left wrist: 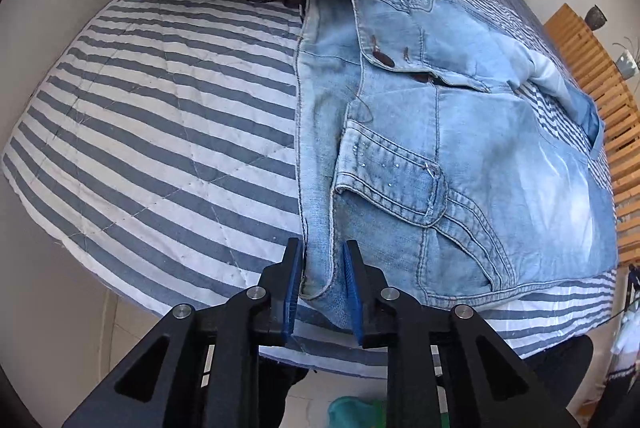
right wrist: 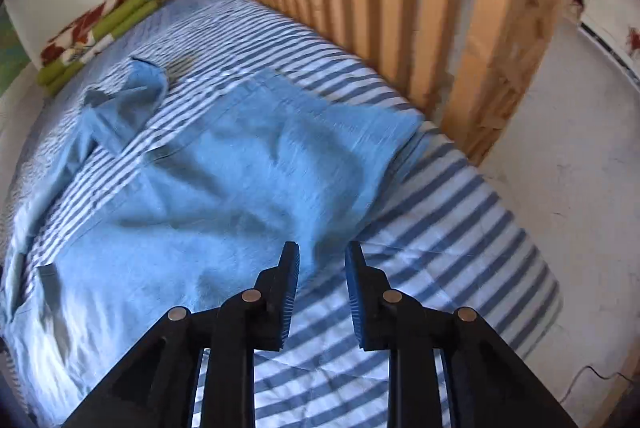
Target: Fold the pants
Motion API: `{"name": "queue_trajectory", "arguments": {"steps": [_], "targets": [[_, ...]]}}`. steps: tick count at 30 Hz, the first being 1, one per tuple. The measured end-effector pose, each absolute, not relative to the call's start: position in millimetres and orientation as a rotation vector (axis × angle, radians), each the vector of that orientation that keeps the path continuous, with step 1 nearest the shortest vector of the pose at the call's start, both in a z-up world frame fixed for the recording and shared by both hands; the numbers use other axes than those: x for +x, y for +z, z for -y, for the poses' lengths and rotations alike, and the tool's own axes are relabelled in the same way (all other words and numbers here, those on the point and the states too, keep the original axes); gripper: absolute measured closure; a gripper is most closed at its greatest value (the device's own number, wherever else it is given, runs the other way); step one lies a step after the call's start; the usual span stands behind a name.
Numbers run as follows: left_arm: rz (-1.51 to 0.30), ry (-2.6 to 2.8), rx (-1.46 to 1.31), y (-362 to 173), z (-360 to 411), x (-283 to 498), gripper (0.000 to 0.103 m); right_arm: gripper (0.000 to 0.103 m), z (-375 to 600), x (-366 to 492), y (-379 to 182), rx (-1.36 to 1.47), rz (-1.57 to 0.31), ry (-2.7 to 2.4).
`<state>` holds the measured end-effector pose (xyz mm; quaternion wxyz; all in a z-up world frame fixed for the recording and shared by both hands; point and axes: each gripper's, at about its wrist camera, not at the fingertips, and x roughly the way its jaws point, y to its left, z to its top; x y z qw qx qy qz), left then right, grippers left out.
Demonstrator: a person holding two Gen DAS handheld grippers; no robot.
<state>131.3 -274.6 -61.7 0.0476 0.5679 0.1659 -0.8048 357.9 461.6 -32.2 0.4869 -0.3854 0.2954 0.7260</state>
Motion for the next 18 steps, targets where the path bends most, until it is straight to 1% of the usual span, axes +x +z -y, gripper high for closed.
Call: {"name": "queue_trajectory", "arguments": {"steps": [2,3,5,9,14,16,18], "targets": [[-0.506,-2.452,1.699,-54,279,131,0.079,0.075,-459,363,-19,-0.886,-0.68,1.81],[-0.489,-2.456,1.678,-49,279,129,0.081,0.073,-460,360,-13,-0.882,-0.665,1.837],[-0.479,-2.492,1.653,-38,274,123,0.081,0.063,-466,343,-7,-0.907,-0.655,1.889],[-0.423,-2.562,1.647,-21,245,97,0.081,0.063,-468,285,-8,-0.956,-0.602,2.026],[-0.365,-2.635,1.705,-13,197,54,0.08,0.063,-462,191,-49,-1.171,-0.656,2.118],[-0.285,-2.658,1.722,-12,179,39,0.077,0.063,-460,161,-65,-1.218,-0.62,2.11],[-0.199,-2.674,1.726,-10,164,23,0.071,0.063,-459,138,-78,-1.256,-0.635,2.111]]}}
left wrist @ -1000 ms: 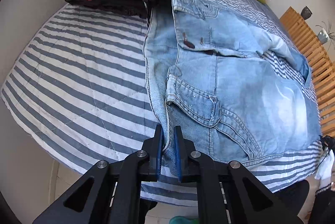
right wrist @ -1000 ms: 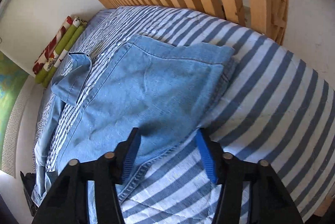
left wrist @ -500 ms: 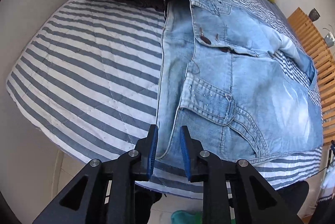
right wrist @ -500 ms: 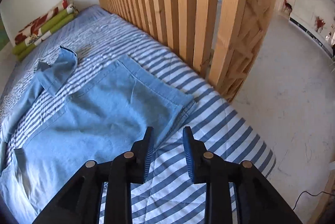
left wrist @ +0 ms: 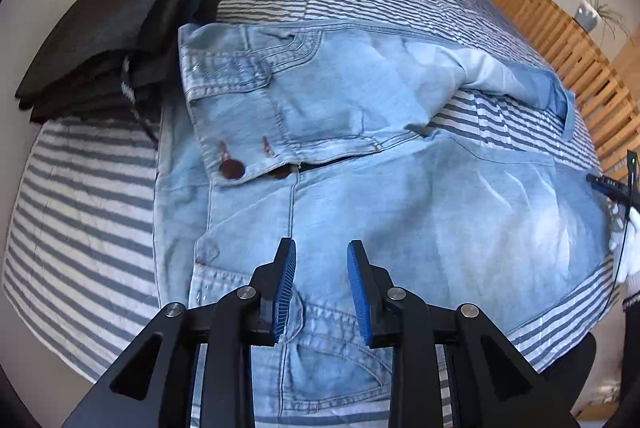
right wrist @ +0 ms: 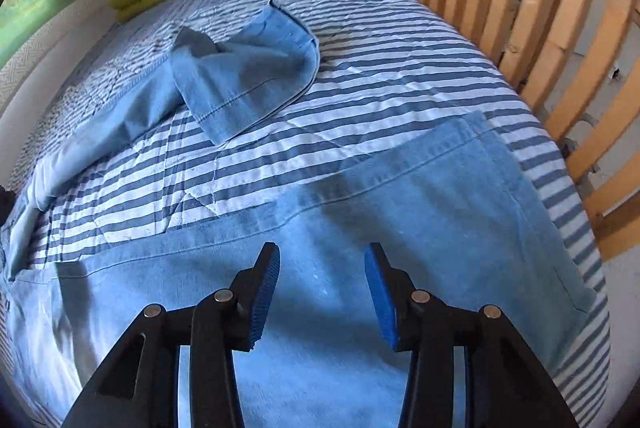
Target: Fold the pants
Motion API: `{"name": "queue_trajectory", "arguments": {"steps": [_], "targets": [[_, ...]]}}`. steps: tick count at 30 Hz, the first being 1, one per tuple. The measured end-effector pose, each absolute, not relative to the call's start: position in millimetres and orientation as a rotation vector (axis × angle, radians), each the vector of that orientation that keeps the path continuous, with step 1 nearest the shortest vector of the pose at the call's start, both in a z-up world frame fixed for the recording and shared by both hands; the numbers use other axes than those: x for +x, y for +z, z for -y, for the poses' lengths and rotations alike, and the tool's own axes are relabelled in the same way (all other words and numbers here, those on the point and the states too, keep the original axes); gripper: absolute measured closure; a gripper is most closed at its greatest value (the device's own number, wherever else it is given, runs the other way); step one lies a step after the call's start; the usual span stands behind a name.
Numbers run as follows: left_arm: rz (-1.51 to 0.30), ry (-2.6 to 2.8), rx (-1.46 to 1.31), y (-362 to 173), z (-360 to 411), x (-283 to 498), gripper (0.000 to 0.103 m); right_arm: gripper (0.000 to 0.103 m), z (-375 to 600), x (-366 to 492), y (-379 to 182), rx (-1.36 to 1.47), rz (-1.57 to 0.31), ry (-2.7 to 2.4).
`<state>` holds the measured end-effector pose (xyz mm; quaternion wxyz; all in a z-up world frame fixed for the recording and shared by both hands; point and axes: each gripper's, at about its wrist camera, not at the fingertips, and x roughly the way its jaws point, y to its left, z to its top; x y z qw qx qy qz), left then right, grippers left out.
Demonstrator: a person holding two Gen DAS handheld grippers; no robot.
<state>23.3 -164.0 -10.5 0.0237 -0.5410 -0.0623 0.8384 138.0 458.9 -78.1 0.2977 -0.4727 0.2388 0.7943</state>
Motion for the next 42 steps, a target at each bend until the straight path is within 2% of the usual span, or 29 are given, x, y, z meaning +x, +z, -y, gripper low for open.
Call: {"name": "queue_trajectory", "arguments": {"steps": [2,5,8,12,16,20,23,28,31,33,36,38,40,41,42], "targets": [[0.141,2.595,-1.668,-8,155,7,0.065,0.063,-455,121,-83,-1.286,-0.631,2.127],[0.078,2.625,-1.638,-3,151,-18,0.046,0.062,-447,101,-71,-1.264,-0.603,2.195],[0.053,2.652,-1.618,0,157,-51,0.044,0.061,-444,78,-55,-1.245,-0.572,2.241],[0.007,2.715,-1.617,4,172,-105,0.044,0.057,-435,37,-33,-1.238,-0.43,2.281],[0.068,2.724,-1.623,3,187,-158,0.037,0.049,-433,-5,-16,-1.236,-0.294,2.298],[-0.166,2.723,-1.61,-6,177,-202,0.029,0.048,-453,-38,-13,-1.28,-0.267,2.253],[-0.303,2.686,-1.618,-19,170,-228,0.028,0.048,-472,-56,-16,-1.311,-0.242,2.191],[-0.403,2.597,-1.646,-43,160,-256,0.028,0.047,-484,-82,-41,-1.378,-0.18,2.125],[-0.444,2.557,-1.657,-54,157,-270,0.028,0.046,-481,-95,-64,-1.452,-0.054,2.07],[-0.444,2.551,-1.653,-60,156,-280,0.023,0.046,-481,-99,-73,-1.469,0.038,2.017],[-0.406,2.514,-1.657,-70,155,-295,0.021,0.053,-493,-93,-72,-1.455,0.086,1.966],[-0.382,2.483,-1.664,-79,154,-302,0.021,0.086,-505,-88,-66,-1.44,0.087,1.93],[-0.353,2.446,-1.678,-89,154,-308,0.021,0.093,-516,-81,-57,-1.418,0.049,1.921],[-0.321,2.428,-1.683,-94,154,-310,0.026,0.093,-520,-78,-53,-1.406,0.043,1.922],[-0.284,2.416,-1.686,-97,155,-311,0.042,0.093,-521,-77,-50,-1.397,0.05,1.923]]}}
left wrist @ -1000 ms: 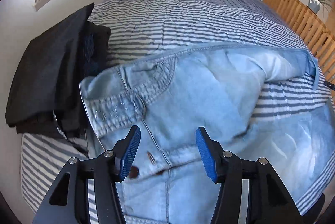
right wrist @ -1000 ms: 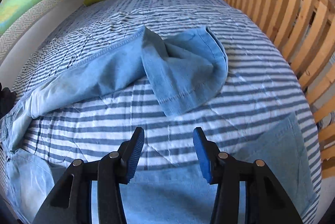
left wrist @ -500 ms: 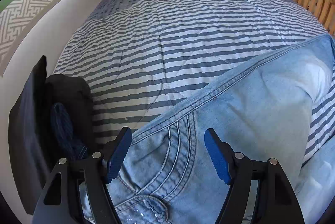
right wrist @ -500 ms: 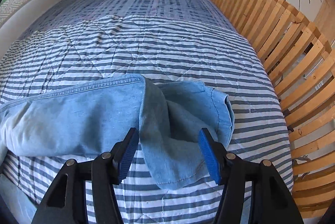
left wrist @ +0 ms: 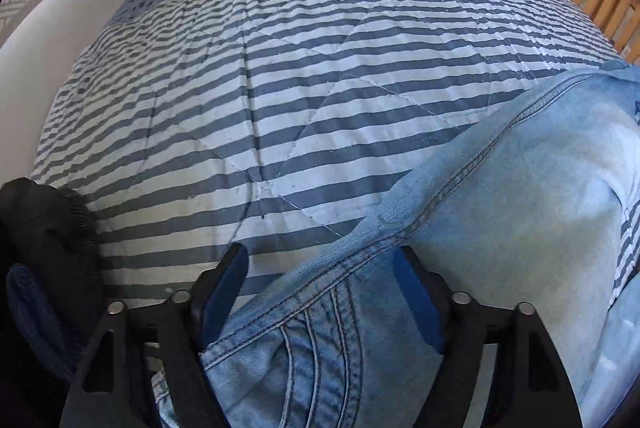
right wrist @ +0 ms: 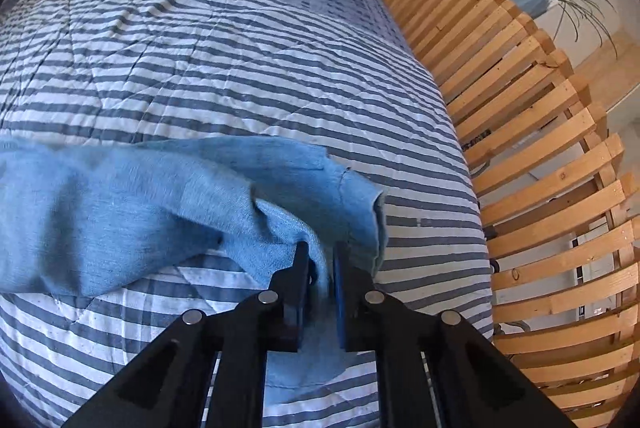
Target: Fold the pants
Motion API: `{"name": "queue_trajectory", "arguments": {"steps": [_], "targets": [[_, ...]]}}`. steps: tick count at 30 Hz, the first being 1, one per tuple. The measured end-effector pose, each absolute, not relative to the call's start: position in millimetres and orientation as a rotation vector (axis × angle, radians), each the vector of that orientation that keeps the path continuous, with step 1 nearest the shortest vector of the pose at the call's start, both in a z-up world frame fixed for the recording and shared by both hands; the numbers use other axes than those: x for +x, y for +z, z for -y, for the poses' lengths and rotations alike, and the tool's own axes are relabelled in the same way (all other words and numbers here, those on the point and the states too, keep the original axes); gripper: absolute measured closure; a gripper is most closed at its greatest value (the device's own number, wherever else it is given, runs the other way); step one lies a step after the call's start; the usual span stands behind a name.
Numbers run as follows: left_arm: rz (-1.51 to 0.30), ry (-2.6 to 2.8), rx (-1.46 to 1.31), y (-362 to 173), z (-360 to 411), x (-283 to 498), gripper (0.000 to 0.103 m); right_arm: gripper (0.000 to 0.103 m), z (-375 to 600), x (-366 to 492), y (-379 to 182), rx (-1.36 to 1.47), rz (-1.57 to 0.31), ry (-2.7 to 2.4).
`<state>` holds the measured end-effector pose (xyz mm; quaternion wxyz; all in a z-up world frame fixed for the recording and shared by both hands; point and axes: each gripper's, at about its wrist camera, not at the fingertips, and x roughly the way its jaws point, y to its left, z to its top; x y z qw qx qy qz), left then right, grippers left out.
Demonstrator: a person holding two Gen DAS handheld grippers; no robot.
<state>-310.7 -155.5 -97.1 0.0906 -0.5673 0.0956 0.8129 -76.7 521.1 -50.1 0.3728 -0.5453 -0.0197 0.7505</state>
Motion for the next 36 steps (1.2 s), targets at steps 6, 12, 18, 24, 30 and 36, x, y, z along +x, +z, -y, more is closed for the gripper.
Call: {"name": "queue_trajectory", "arguments": {"steps": [6,12,18,24,30,36], "targets": [[-0.288,2.425,-1.655,-92,145,-307,0.08,0.096,-520,-80,-51,-1.391,0.118,1.902],[-0.345,2.532,-1.552,-48,145,-295,0.083,0.098,-512,-82,-45,-1.355,0.163,1.894],[-0.372,2.605,-1.433,21,143,-254,0.083,0.098,-506,-65,7,-1.203,0.143,1.943],[-0.414,2.618,-1.307,86,130,-183,0.083,0.099,-498,-19,72,-1.062,0.088,1.987],[-0.458,2.527,-1.264,105,102,-71,0.083,0.099,-478,60,114,-0.97,0.054,2.001],[-0.506,2.307,-1.374,48,62,45,0.096,0.099,-452,161,90,-0.993,-0.028,1.986]]}}
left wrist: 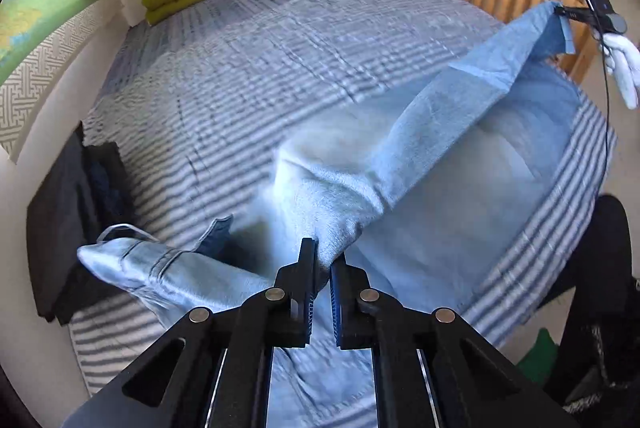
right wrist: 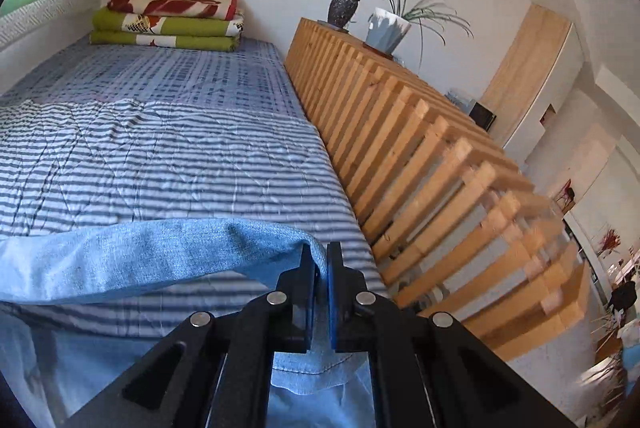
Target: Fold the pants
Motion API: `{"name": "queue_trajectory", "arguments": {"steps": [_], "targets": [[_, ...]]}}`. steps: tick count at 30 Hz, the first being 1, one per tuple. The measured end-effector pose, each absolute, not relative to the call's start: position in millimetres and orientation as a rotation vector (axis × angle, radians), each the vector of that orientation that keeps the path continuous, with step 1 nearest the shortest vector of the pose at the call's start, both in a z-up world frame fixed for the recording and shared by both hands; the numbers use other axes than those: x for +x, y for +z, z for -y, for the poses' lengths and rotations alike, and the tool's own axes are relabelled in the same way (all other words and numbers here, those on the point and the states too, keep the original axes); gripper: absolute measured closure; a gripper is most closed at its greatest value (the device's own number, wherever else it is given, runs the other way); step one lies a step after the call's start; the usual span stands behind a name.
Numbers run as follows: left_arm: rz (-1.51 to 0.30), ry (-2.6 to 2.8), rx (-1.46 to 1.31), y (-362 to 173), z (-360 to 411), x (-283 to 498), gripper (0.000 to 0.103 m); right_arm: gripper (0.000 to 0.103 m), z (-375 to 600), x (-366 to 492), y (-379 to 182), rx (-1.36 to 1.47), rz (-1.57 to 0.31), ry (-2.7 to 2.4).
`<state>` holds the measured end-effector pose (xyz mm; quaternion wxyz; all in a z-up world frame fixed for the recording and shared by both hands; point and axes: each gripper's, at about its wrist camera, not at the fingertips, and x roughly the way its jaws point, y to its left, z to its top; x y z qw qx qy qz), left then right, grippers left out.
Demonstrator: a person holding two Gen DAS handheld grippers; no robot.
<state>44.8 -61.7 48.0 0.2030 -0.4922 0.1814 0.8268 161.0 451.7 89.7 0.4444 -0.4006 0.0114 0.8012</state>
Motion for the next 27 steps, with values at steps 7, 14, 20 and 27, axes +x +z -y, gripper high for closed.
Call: {"name": "queue_trajectory", "arguments": {"steps": [7,14,20,27], "targets": [[-0.399,2.076,-1.622,-37,45,113,0.09,0.099,-412,237,-11,-1.189,-0.024,1.939],[-0.344,2.157,-1.548,4,61,122,0.086,0.072,-390,299,-42,-1.196,-0.045,1.923],[-0.387,2.266,-1.418,29,34,75,0.066,0.071,-411,371,-29,-1.018,-0.432,1.984],[-0.46,2.271,-1.47,-24,-29,6,0.066,0.071,-457,380,-25,-0.903,-0.762,1.944]]}}
